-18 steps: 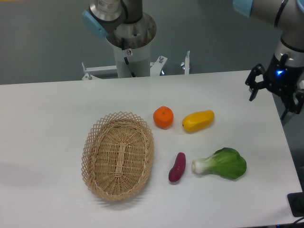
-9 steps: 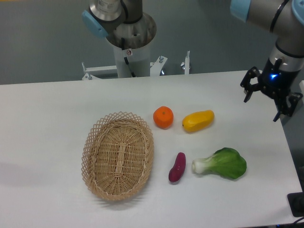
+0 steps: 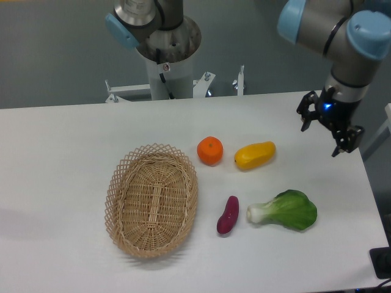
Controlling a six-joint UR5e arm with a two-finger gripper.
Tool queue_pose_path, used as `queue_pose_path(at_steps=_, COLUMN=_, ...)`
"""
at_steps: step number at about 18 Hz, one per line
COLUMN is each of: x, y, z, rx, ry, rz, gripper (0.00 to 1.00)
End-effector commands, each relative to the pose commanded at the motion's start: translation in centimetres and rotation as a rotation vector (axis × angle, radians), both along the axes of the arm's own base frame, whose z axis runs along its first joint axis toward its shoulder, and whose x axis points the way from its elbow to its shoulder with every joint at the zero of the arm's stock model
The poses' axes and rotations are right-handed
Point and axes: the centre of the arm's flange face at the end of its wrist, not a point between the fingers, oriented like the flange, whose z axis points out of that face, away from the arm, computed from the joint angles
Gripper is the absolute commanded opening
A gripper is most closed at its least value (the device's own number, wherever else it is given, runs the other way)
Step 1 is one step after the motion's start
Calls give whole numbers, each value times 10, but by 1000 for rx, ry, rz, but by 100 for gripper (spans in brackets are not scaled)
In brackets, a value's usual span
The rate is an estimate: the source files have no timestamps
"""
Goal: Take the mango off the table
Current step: 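Move the open gripper over the yellow mango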
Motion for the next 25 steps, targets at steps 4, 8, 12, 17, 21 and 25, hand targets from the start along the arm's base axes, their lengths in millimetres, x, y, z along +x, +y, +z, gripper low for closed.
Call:
queue_pose_path(at_steps=4, x=16, y=-3, z=-38, rx=22, ry=44, rz=35, gripper=100)
queue_pose_path(at_steps=8, x=28, y=-6, z=-56, rx=15, ry=13, rz=43, gripper=100)
queue_pose_path(at_steps=12, x=42, y=2, z=-60, rx=12, ry=7, rz=38, gripper=100)
queue_pose_path(at_steps=17, x=50, y=2, z=-70, rx=-3, ry=-11, rz=14, gripper=100)
queue_pose_path(at_steps=21, x=58, y=0, z=-81, rx=-2, ry=3, rz=-36, gripper=100)
queue_pose_path(at_steps=25, x=69, y=-4, z=-92, rx=-8, ry=-6, rz=-52, gripper=100)
